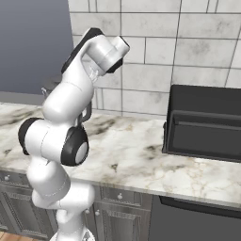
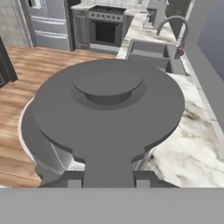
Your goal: Close the lid blender by securely placing the lid on top.
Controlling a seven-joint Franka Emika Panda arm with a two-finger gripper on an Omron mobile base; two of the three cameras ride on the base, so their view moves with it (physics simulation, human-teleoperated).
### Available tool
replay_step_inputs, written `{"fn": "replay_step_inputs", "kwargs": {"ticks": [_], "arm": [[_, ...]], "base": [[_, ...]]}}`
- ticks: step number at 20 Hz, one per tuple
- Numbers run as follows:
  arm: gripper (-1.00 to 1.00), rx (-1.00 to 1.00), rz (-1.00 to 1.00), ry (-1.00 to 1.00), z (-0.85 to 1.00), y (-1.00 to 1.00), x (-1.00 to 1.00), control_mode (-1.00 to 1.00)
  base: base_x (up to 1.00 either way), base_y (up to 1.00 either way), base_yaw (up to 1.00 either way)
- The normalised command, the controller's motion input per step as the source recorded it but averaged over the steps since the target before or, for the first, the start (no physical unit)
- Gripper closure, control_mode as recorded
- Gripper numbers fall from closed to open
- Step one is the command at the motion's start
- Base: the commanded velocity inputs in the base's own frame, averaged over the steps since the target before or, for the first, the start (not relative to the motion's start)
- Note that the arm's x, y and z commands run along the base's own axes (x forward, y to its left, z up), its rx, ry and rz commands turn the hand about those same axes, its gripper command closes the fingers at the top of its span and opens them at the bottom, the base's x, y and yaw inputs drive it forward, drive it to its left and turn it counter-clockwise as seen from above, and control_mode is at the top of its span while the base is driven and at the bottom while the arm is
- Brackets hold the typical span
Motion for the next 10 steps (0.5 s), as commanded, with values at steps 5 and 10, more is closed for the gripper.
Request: {"fn": "replay_step_inputs", "kwargs": {"ticks": [5, 10], "arm": [[1.0, -0.11, 0.0, 0.0, 0.0, 0.44, 0.0, -1.0], [1.0, -0.05, 0.0, -0.01, 0.0, 0.17, 0.0, -1.0]], "base": [[0.0, 0.0, 0.0], [0.0, 0.0, 0.0]]}}
